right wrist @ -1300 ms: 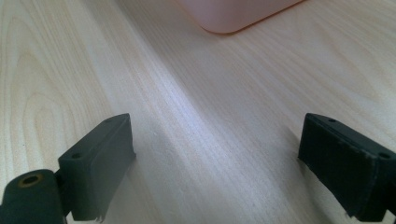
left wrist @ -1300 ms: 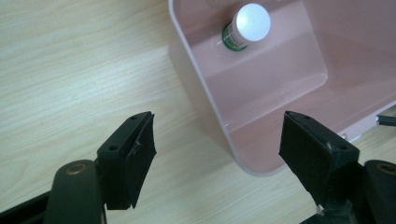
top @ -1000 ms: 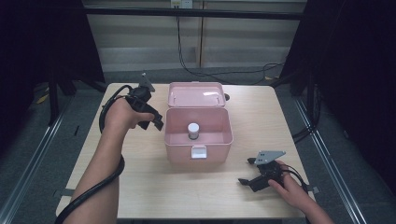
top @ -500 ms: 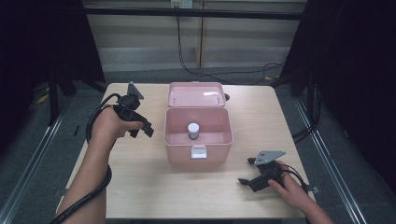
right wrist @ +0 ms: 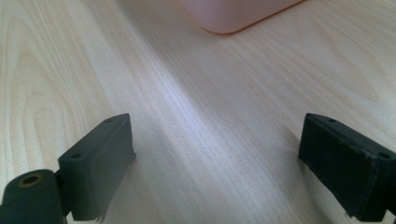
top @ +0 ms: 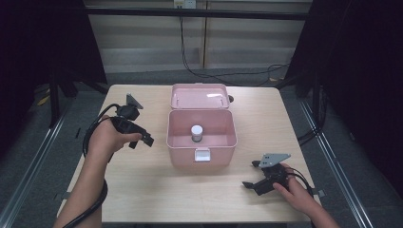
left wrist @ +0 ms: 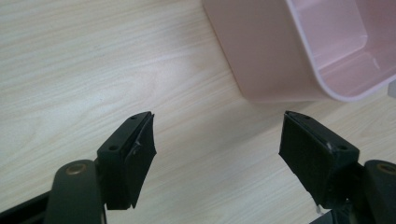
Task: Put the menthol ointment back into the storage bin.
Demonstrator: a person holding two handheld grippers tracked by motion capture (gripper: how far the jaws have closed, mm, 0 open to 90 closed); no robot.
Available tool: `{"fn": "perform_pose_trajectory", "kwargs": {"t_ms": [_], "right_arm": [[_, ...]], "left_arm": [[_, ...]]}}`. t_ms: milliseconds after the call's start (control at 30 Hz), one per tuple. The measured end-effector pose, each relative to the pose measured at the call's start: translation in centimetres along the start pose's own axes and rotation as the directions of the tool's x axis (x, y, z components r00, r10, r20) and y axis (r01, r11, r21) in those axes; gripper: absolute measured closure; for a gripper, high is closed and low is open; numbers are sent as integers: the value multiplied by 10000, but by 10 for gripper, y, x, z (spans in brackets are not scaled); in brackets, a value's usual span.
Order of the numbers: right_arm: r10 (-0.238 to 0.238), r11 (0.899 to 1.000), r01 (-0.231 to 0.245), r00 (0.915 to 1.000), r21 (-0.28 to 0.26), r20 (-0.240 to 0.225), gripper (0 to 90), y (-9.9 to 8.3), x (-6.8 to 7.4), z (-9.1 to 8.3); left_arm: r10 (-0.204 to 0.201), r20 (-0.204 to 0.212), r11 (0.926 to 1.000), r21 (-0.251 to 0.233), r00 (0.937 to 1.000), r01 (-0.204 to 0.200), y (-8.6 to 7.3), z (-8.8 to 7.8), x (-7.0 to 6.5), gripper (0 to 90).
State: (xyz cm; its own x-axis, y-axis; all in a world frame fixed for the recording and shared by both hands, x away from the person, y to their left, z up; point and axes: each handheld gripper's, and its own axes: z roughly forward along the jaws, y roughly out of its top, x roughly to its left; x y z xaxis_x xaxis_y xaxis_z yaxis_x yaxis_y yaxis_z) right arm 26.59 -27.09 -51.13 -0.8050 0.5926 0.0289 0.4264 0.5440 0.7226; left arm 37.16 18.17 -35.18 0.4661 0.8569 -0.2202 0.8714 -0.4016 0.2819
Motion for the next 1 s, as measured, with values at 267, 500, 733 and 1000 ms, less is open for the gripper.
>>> {"fn": "perform_pose_trajectory", "kwargs": {"t_ms": [267,500,733,1000], "right_arm": [[33,10000,-33,10000,19,-13,96,0,0,0],[10,10000,-10,10000,20,-26,96,0,0,0],[16,10000,-16,10000,23,-24,96,0,0,0],[13,10000,-13,10000,21,-22,96,0,0,0]], "left_arm": [[45,78,10000,-60,10000,-45,-14,15,7,262],[178,197,9997,-196,9996,-174,-27,32,10,262],[374,343,9990,-264,9987,-365,-39,50,12,262],[709,431,9973,-228,9966,-700,-55,73,16,255]]}}
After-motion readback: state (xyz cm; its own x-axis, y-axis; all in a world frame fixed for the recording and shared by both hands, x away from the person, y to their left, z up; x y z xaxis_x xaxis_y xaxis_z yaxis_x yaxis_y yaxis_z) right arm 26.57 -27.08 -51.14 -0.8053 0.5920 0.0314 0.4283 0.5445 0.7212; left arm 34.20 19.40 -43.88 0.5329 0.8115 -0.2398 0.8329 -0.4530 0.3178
